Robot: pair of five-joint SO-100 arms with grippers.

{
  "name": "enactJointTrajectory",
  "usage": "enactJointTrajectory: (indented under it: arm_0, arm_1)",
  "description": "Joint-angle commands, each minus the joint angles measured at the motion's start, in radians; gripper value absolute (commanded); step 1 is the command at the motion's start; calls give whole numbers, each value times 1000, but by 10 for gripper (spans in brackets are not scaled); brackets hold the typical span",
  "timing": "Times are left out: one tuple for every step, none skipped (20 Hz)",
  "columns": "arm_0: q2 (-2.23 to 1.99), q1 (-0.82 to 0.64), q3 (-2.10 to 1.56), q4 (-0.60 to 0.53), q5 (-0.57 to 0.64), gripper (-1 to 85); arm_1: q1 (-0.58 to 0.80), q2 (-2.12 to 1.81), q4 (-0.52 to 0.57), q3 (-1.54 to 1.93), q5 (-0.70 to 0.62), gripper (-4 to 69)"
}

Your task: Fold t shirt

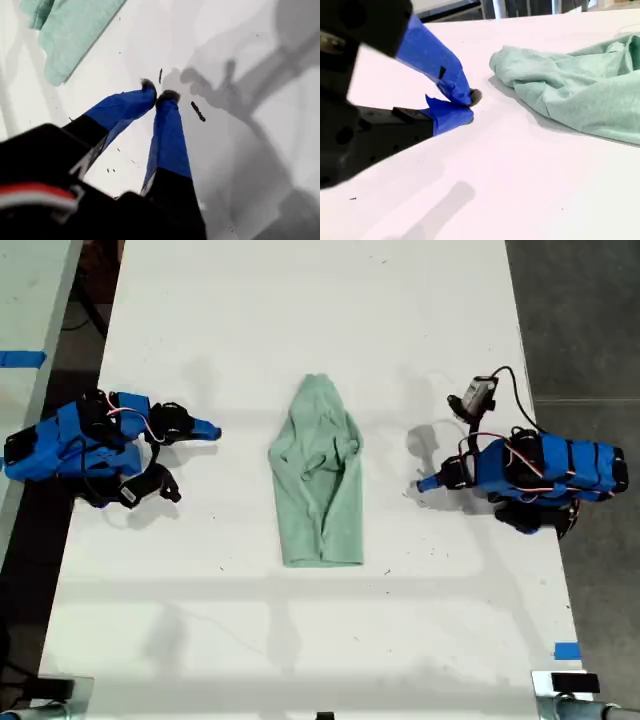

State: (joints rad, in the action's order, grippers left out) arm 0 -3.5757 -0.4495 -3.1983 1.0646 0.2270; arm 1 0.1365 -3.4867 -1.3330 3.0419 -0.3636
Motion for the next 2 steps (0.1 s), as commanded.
enactJointTrajectory:
  arm_0:
    - [-6,-8,-8,-6,5,-1]
    - [-6,-8,-8,-6,5,-1]
  arm_1:
    - [-9,-14,-2,66,0,35]
    - [-9,-14,-2,66,0,34]
